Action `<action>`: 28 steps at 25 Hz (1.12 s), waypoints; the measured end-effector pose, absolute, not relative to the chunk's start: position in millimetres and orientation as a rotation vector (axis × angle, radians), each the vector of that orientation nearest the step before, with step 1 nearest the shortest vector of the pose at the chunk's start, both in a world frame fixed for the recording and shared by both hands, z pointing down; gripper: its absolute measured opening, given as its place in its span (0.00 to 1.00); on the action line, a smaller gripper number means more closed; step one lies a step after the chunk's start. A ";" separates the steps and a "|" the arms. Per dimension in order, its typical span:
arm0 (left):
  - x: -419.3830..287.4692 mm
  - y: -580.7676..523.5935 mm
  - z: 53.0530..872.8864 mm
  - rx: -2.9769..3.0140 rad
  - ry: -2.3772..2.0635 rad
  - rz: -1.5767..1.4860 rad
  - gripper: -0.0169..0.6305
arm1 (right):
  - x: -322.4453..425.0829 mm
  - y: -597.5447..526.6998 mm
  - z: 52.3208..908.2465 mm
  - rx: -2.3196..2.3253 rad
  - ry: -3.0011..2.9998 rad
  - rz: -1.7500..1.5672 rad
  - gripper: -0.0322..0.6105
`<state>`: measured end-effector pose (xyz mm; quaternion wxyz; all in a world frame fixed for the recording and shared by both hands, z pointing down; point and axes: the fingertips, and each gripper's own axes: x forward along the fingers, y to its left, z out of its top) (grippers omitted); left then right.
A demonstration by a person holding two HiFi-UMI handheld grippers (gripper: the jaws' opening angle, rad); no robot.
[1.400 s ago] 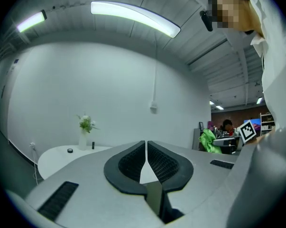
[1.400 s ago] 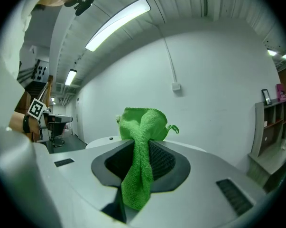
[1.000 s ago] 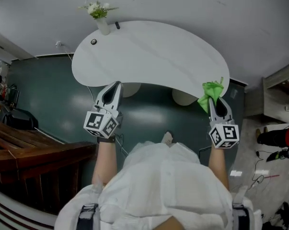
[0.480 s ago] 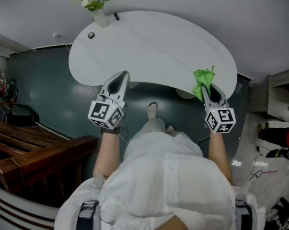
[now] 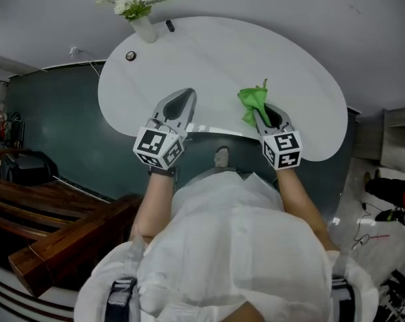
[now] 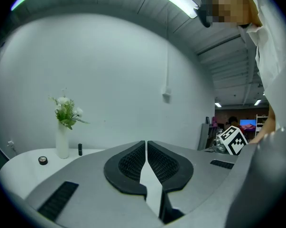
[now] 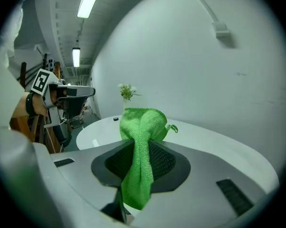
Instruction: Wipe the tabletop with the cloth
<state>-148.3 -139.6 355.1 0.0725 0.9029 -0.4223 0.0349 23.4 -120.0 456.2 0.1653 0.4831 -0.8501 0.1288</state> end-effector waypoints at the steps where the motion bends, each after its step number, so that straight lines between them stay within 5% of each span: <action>1: -149.2 -146.5 359.6 2.715 -1.252 0.118 0.07 | 12.7 -126.3 462.3 1.366 -2.411 0.372 0.17; 12: -151.9 -195.9 399.1 2.681 -1.159 0.268 0.07 | -52.4 -158.1 552.3 1.249 -2.236 0.553 0.17; 28: -80.8 -219.2 424.2 2.670 -1.060 0.358 0.07 | -2.5 -149.9 608.9 1.158 -2.097 0.602 0.17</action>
